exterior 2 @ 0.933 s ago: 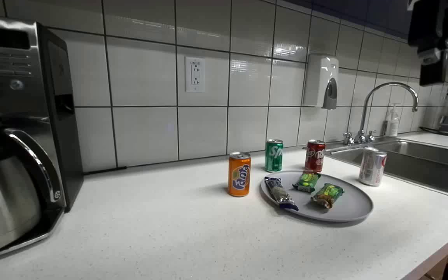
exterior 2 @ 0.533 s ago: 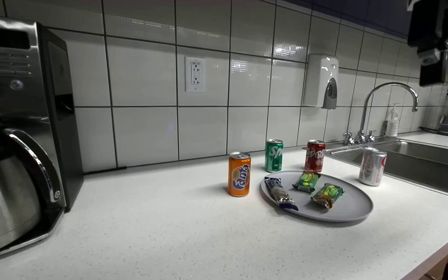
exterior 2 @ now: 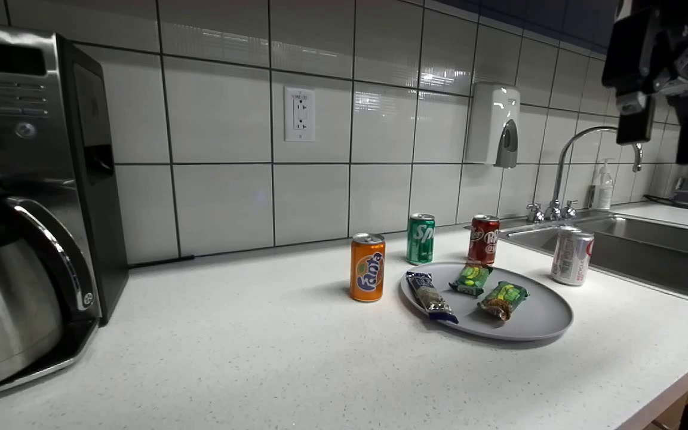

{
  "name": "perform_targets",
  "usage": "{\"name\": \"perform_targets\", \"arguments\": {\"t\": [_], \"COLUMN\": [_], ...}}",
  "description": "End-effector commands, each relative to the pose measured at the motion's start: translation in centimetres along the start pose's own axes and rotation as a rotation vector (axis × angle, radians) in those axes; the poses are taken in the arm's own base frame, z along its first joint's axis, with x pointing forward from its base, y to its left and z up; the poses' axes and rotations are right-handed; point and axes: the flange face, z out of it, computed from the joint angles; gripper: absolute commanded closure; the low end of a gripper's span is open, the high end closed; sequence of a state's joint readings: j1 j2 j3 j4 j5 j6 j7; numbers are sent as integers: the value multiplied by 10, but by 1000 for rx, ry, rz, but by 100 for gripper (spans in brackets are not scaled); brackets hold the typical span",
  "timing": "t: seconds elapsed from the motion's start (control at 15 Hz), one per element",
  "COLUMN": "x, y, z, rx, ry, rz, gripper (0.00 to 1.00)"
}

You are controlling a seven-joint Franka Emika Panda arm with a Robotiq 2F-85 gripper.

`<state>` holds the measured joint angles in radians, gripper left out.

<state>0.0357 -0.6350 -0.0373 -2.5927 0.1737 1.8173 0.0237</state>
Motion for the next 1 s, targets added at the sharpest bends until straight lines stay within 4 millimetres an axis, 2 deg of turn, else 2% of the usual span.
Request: {"name": "perform_targets", "arguments": {"t": [0.0, 0.4, 0.93], "x": [16, 50, 98], "y": [6, 6, -12], "z": [5, 24, 60], "rx": [-30, -67, -114], "ry": [56, 110, 161], "rz": [8, 11, 27], "gripper": [0, 0, 0]}}
